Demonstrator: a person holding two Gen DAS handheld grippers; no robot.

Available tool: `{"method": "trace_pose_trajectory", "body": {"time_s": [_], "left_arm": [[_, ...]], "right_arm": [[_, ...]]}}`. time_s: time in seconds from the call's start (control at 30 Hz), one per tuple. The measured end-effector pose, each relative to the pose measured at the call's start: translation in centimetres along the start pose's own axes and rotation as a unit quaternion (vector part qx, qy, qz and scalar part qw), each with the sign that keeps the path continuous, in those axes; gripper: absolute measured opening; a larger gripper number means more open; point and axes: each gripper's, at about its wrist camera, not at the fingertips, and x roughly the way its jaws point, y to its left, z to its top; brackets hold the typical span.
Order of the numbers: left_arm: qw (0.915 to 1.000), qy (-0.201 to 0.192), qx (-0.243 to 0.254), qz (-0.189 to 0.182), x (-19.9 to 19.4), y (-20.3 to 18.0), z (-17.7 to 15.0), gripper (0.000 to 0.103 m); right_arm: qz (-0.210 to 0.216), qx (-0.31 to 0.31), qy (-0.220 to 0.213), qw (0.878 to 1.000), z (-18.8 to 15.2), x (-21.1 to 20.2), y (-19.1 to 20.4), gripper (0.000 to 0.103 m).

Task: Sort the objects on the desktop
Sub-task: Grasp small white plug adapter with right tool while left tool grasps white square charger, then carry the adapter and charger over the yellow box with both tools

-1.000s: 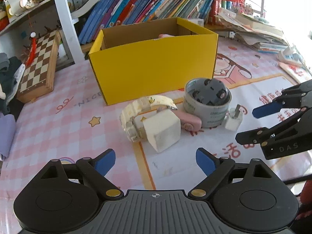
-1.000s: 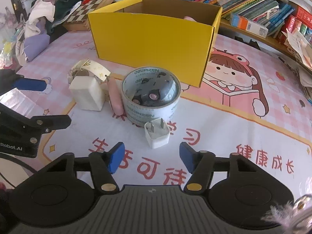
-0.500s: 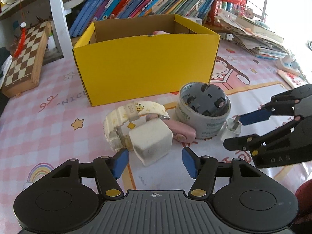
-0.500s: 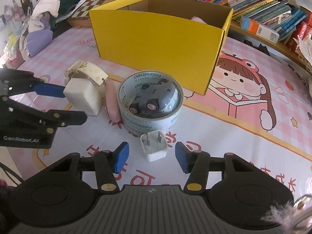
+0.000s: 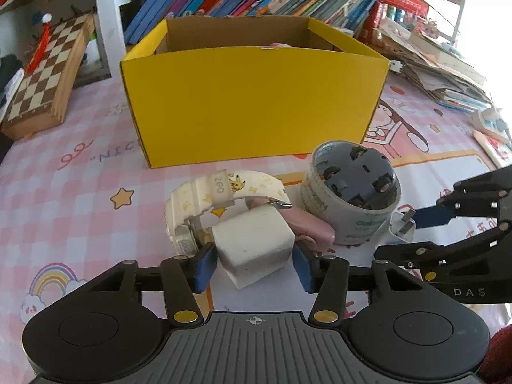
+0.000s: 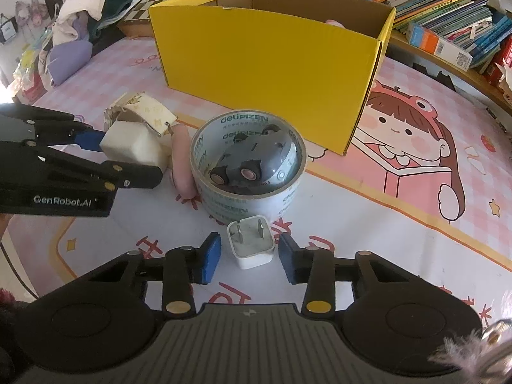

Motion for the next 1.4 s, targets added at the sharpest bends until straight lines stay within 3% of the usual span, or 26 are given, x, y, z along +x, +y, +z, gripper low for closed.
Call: {"method": "trace_pose_trajectory", "body": {"time_s": [0.1,0.5,0.87,1.4], "left_arm": [[1.0,-0.001,-0.003,-0.001,-0.1,0.1,-0.1,0.042],[0.9997,0.012,-0.004,-0.019,-3.0,0.5,-1.2,0.03],[0.9985,-0.049,-0.006,-0.022,-7.3,1.3,1.1,0.025],[0.9893,-0.144,0.022,-0.006,-9.0,2.6,8.4,0.024]], "right_arm": [[0.002,0.001,0.001,1.0,0.0,0.1,0.0,0.028],[0.018,0.014,-0.012,1.0,-0.3,-2.2,-0.6,0.027],[0.035,0.019,-0.054,0.998,1.8,-5.9,-1.3,0.027],[0.005,-0.032,-0.143,0.989,9.5,-8.3,-3.6,0.027]]}}
